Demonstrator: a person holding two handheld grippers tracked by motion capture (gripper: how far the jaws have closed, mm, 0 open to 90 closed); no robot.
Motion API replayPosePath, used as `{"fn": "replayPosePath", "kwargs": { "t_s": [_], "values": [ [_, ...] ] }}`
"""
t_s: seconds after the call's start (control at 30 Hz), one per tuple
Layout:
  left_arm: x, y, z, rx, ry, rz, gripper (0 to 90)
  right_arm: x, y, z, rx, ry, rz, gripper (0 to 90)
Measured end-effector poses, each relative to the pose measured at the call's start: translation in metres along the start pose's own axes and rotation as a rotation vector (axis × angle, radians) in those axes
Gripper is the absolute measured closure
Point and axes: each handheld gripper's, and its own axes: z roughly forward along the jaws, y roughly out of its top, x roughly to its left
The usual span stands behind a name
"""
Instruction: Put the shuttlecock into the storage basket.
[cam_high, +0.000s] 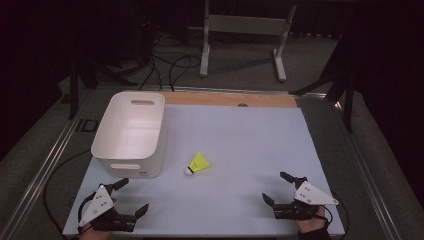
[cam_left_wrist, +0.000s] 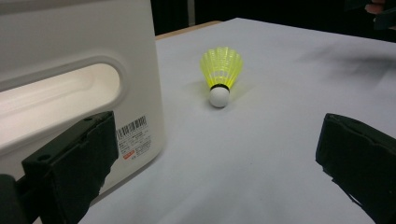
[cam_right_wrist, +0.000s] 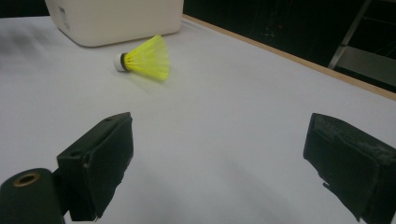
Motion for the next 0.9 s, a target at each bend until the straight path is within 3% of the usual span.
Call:
{"fn": "replayPosePath", "kwargs": {
  "t_s": [0.67,0.8,0.87,0.9],
  "values": [
    [-0.004,0.006,-0.001,0.055,0.008,-0.001,0.0,0.002,0.002,-0.001,-0.005,-0.028,-0.016,8.6],
    [-0.003,0.013,-0.005,0.077,0.006,-0.04,0.0,0.002,0.003,-0.002,-0.01,-0.029,-0.015,8.6],
    [-0.007,0.016,-0.007,0.087,0.056,-0.019,0.0,0.002,0.003,-0.002,-0.008,-0.032,-0.017,8.6],
    [-0.008,0.018,-0.008,0.091,0.054,-0.01,0.0,0.002,0.003,-0.003,-0.01,-0.03,-0.016,8.6]
  ]
}}
